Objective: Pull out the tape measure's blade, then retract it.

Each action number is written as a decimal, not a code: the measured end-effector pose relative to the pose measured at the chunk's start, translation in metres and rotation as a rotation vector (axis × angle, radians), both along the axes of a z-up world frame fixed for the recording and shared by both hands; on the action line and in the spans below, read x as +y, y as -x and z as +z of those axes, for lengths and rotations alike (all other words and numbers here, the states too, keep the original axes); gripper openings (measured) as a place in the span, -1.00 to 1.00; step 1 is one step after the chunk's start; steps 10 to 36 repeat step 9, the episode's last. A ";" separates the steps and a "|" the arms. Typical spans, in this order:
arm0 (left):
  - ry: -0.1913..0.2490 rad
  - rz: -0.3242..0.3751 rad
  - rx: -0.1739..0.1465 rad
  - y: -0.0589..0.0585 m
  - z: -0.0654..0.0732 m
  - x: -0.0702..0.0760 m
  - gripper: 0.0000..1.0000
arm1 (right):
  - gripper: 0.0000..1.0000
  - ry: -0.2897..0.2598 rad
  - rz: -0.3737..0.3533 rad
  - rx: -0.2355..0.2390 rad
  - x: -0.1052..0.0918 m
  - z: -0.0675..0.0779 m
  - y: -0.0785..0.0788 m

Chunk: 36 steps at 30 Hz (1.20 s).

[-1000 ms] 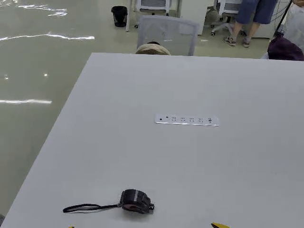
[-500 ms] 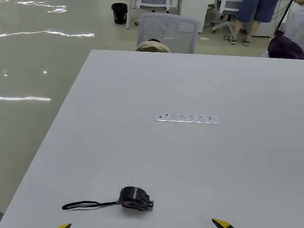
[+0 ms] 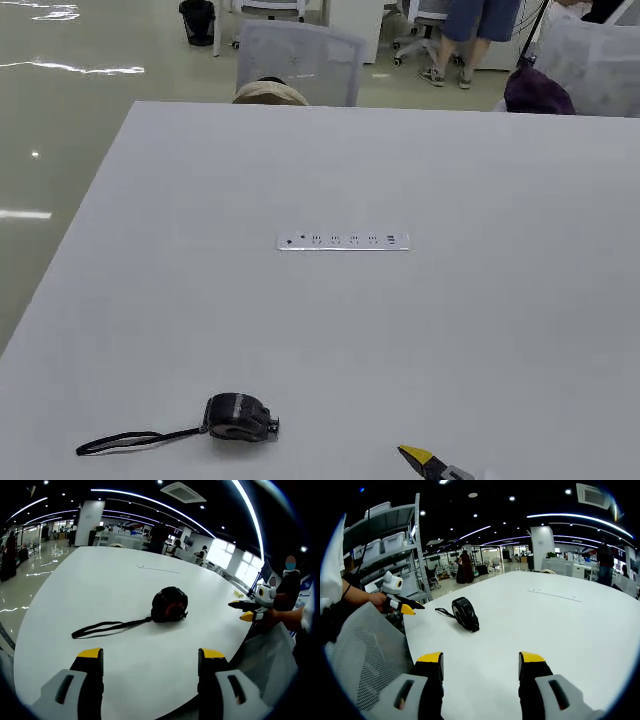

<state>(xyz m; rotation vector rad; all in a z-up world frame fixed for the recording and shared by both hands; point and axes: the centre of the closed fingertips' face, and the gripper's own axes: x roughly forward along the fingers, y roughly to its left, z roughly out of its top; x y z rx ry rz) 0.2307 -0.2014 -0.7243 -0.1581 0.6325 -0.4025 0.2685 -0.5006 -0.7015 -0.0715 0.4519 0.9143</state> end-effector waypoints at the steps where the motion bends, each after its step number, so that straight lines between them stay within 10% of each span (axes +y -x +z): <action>1: -0.002 -0.001 0.000 0.000 0.000 -0.001 0.51 | 0.22 0.000 0.000 0.001 0.000 0.000 0.000; 36: -0.003 -0.004 0.001 0.000 0.001 0.000 0.50 | 0.22 -0.001 0.000 0.002 0.002 0.001 0.001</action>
